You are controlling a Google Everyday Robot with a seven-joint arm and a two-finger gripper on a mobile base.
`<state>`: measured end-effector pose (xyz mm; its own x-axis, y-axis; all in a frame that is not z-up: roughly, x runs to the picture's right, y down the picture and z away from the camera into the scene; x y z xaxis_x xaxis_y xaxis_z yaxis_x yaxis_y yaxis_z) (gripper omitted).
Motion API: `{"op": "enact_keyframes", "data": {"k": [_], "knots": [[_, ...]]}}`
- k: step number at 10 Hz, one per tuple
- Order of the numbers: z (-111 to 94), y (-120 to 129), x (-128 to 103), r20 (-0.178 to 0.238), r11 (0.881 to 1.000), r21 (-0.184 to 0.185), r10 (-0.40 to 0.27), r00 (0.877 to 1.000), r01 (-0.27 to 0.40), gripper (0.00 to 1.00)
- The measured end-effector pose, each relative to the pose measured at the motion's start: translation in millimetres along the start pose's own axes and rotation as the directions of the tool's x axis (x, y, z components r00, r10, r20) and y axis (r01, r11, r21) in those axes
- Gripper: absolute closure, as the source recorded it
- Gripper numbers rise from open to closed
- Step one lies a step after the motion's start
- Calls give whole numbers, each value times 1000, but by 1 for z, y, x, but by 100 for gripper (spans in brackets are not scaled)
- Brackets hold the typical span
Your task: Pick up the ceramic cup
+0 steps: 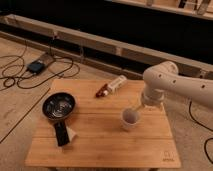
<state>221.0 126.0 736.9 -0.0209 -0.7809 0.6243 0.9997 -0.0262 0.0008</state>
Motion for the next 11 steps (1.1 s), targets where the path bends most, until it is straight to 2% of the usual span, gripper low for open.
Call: {"op": "enact_keyframes", "data": {"k": [4,8,10,11], "knots": [[27,2,-9,-8,999,34,16,1000,-16,20],[57,-2,-2,-21,998,51,27,999,-26,22],[65,-3,0,-21,999,49,22,1000,-21,35],[67,-4,-1,-18,999,51,21,1000,-20,46]]}}
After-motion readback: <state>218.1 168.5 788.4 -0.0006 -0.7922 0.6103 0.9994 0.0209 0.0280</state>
